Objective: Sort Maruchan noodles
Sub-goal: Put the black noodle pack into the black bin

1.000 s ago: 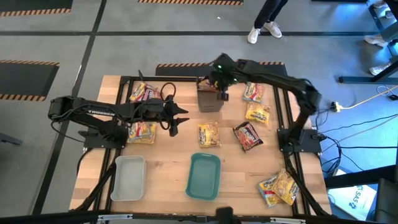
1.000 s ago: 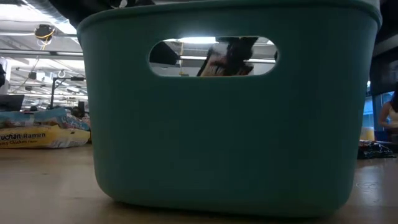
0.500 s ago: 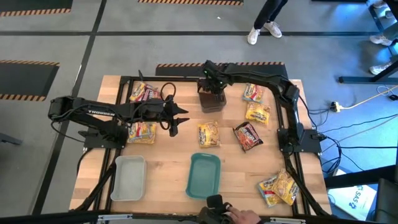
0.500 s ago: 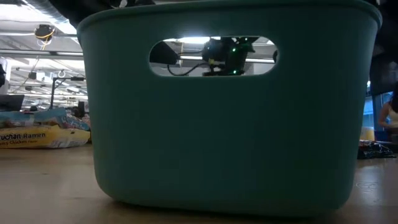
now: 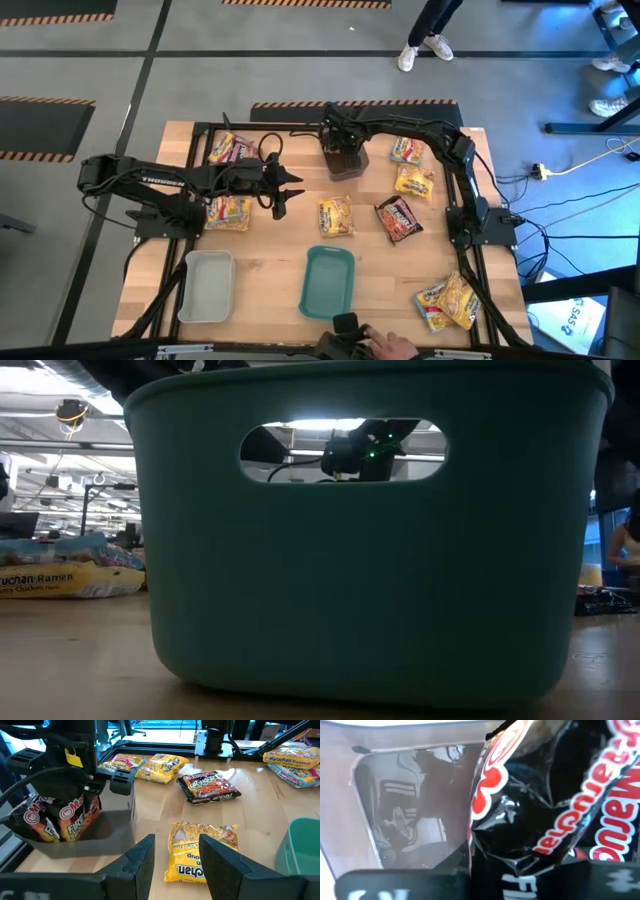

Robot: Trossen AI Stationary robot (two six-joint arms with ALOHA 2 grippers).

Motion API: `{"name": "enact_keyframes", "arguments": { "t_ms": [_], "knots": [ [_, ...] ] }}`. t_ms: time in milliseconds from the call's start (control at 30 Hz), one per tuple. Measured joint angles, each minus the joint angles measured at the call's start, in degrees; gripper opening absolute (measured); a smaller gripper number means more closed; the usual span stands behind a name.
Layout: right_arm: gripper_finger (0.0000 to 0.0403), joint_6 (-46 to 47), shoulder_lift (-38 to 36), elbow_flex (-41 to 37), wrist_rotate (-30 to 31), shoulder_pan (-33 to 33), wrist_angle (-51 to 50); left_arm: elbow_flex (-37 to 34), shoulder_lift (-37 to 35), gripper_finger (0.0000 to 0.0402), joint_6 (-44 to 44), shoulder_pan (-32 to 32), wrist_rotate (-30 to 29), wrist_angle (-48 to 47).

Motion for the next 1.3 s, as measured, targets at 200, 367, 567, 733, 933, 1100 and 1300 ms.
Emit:
{"name": "enact_keyframes", "arguments": {
  "t_ms": [200,367,567,733,933,1100,1300],
  "knots": [
    [0.0167,2.8,-0.2,0.0,0.3,0.0,0.7,0.0,0.0,0.0147,0.0,0.0,0.0,0.0],
    [0.0218,7.1,-3.4,0.0,0.7,1.1,-2.9,0.0,0.0,0.0147,0.0,0.0,0.0,0.0],
    [0.0233,13.2,-11.8,0.0,-0.5,3.8,-9.9,0.0,0.0,0.0147,0.0,0.0,0.0,0.0],
    [0.0234,21.3,-19.9,0.0,-4.3,6.3,-16.8,0.0,0.0,0.0147,0.0,0.0,0.0,0.0],
    [0.0234,31.2,-28.8,-3.8,-5.3,11.1,-20.6,0.0,0.0,0.0147,0.0,0.0,-0.1,0.0],
    [0.0234,38.4,-35.7,-13.5,-4.9,15.3,-19.1,0.0,0.0,0.0147,0.0,0.0,-0.2,0.0],
    [0.0234,48.2,-44.9,-30.3,-3.6,20.6,-13.5,0.0,0.0,0.0147,0.0,0.0,-0.2,0.1]
  ]
}}
